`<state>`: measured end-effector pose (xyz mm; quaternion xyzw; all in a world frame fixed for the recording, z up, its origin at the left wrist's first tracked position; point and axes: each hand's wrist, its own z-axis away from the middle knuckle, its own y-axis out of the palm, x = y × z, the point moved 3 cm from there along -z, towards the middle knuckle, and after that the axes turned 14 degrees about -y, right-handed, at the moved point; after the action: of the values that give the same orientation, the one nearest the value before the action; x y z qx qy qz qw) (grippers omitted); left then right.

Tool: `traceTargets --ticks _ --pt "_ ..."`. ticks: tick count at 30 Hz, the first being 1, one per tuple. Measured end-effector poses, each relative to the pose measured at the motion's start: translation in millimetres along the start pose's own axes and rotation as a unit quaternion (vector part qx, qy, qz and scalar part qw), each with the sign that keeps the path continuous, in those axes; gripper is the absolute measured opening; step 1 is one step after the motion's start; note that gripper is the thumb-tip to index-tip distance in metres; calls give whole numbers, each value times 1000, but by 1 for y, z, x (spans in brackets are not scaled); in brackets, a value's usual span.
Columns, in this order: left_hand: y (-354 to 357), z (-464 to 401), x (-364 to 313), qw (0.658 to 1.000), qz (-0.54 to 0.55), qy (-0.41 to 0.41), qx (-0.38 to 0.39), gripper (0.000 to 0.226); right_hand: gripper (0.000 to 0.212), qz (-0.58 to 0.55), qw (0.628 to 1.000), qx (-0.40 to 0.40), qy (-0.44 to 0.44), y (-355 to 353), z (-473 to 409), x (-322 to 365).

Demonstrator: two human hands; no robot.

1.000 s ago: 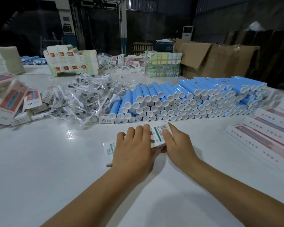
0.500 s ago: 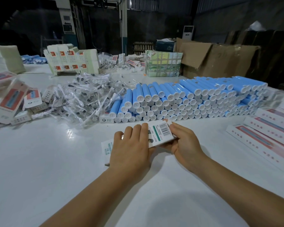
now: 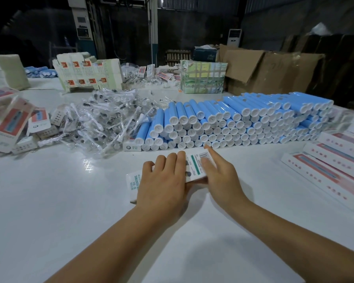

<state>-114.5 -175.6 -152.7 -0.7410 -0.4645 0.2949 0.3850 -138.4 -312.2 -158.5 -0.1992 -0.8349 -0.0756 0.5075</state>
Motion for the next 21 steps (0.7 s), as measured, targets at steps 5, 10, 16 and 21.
traceTargets --ticks 5,10,16,21 --pt "2 0 0 999 -21 -2 24 74 45 63 998 21 -16 3 5 1" --pt "3 -2 -2 999 -41 1 31 74 36 19 999 22 39 3 2 -5" --pt "4 -14 -5 996 -8 -13 91 76 33 -168 975 -45 140 1 -9 -8" --pt "-9 -43 14 935 273 -145 176 54 29 -160 977 -33 137 3 -13 -13"
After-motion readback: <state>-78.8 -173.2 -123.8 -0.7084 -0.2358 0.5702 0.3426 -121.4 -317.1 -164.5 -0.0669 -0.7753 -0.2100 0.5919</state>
